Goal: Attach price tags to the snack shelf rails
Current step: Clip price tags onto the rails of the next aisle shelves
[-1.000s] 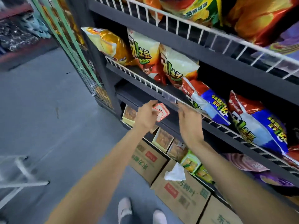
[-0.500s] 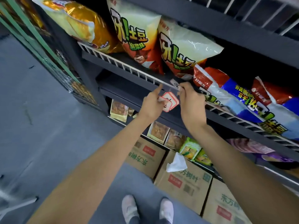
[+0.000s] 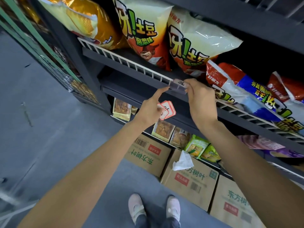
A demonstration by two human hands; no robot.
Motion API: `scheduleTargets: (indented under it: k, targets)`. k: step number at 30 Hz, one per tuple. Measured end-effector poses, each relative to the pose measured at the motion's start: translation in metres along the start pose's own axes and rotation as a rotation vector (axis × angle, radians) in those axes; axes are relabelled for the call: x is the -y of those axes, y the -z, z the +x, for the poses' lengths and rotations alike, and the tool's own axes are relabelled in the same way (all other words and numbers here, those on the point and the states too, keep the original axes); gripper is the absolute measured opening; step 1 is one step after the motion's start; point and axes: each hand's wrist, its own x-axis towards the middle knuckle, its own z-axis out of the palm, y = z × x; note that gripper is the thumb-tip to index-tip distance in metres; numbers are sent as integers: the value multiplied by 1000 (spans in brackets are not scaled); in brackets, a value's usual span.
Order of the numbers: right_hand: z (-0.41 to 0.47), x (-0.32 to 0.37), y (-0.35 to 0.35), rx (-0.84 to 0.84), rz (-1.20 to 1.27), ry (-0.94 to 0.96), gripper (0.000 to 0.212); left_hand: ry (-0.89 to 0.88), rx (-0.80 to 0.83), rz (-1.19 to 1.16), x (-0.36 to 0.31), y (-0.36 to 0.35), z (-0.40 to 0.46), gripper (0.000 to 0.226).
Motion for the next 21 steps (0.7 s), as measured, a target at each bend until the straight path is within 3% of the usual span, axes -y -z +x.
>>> scheduleTargets:
  k: [4,7,11,21]
  targets:
    - [3,-2,-6,83,-147,89,37,8,28,49,0,5,1,74]
    - [6,-1,-4,131,-185,61,27,8,30,60,-1,6,1,74]
    - [7,2,-2,82,-298,87,37,13,38,56,-2,6,0,74]
    - [4,0,-9,1,-254,83,22,30,47,89,-3,6,2,77]
